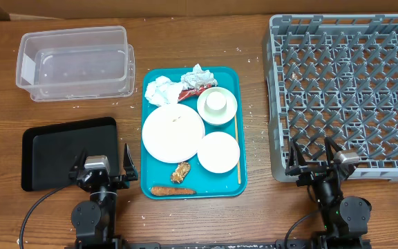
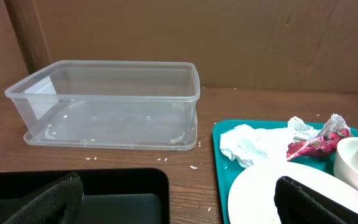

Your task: Sort waste into correct bins and load items into the dishwasher

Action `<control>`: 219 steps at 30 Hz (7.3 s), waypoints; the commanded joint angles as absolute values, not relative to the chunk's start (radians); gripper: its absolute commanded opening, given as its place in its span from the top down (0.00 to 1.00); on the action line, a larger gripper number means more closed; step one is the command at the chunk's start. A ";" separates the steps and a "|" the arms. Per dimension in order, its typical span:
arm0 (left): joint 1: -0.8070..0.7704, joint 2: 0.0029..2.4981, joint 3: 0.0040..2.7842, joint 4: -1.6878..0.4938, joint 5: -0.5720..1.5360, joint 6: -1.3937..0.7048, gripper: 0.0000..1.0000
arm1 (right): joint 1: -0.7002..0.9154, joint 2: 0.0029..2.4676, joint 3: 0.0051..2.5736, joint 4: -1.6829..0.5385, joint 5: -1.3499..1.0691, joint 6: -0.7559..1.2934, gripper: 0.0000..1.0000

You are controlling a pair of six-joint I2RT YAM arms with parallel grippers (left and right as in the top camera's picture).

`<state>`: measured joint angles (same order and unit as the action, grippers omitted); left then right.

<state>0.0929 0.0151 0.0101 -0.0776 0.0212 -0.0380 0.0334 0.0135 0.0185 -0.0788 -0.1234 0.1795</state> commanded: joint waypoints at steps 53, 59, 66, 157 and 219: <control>0.089 0.004 0.005 -0.078 0.011 -0.030 0.00 | 0.030 0.003 0.008 -0.073 -0.116 0.178 0.00; 0.089 0.004 0.005 -0.078 0.011 -0.030 0.00 | 0.030 0.003 0.008 -0.073 -0.116 0.178 0.00; 0.089 0.004 0.005 -0.076 0.033 -0.032 0.00 | 0.030 0.003 0.008 -0.073 -0.116 0.178 0.00; -0.332 2.197 1.841 -0.935 -0.189 -0.015 0.03 | 0.030 0.003 0.008 -0.073 -0.116 0.178 0.00; -0.315 2.263 1.892 -1.039 -0.041 -0.025 0.48 | 0.030 0.003 0.008 -0.073 -0.116 0.178 0.00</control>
<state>-0.3183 2.2562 1.9053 -1.0550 -0.0628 -0.0227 0.0334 0.0101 0.0185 -0.0788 -0.1234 0.1791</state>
